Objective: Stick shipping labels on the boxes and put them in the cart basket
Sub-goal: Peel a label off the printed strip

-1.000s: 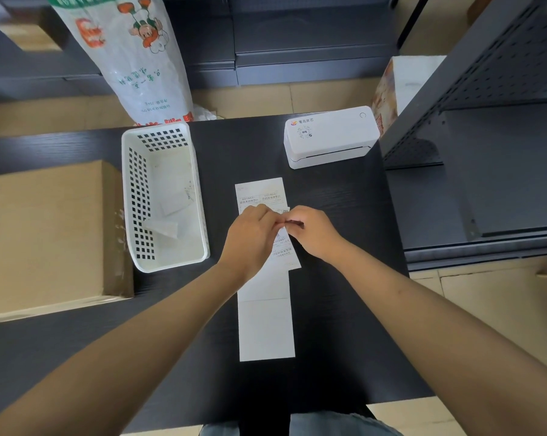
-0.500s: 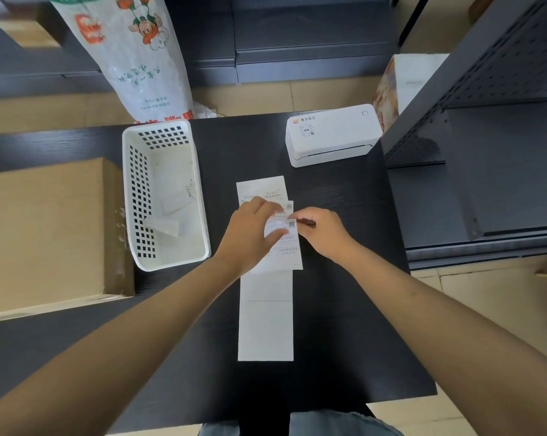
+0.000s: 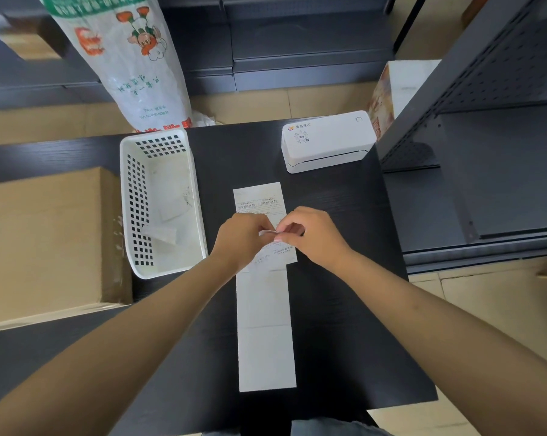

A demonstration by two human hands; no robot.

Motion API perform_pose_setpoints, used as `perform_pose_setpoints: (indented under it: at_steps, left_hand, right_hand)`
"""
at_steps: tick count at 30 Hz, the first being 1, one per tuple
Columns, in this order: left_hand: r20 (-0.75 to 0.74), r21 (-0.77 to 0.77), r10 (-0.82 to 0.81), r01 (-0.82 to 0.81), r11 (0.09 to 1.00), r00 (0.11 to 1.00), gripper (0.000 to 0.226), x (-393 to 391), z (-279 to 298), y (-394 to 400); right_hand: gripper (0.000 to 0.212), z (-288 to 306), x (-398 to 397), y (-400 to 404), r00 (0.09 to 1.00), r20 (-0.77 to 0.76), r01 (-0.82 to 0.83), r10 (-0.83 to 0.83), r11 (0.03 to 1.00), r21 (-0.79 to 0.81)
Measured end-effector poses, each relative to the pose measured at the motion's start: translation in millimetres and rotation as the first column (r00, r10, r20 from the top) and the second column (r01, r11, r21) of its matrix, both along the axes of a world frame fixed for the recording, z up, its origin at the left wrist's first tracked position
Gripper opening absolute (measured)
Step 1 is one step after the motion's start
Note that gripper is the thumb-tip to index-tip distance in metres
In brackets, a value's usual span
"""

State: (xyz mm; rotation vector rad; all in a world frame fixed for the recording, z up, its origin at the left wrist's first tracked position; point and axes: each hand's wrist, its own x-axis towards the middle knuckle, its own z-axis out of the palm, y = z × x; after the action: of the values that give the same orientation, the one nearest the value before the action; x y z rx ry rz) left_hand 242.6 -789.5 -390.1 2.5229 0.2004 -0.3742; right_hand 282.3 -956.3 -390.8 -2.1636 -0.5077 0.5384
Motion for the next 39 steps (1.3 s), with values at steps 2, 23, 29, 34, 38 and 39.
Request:
perform_pose_setpoints:
  at_steps: [2,23,29,34,38,39]
  left_hand:
    - [-0.031,0.018,-0.007,0.008,1.000,1.000,0.021,1,0,2]
    - [-0.350,-0.418,-0.010,-0.147,0.897,0.937,0.063,5,10,2]
    - [-0.324,-0.307,-0.199,0.096,0.947,0.925,0.058,5,1,0]
    - [-0.276,-0.207,-0.294,0.242,0.948,0.915,0.043,4,-3,4]
    - [-0.274,-0.215,-0.284,0.229,0.949,0.919,0.041,4,-2,4]
    - [-0.279,-0.221,-0.283,0.225,0.949,0.918,0.042,4,-1,3]
  right_hand:
    - [0.009,2,3,-1,0.999,-0.046,-0.010,0.010,1.000,0.003]
    - [0.010,15,-3,-14,0.879,0.459,-0.030,0.131,0.975,-0.222]
    - [0.003,12,-5,-23,0.914,0.338,-0.146,0.226,0.958,-0.245]
    - [0.011,27,-8,-31,0.922,0.214,-0.285,0.322,0.940,-0.185]
    - [0.010,39,-20,-34,0.911,0.159,-0.361,0.381,0.922,-0.139]
    - [0.010,41,-22,-34,0.921,0.136,-0.351,0.365,0.929,-0.116]
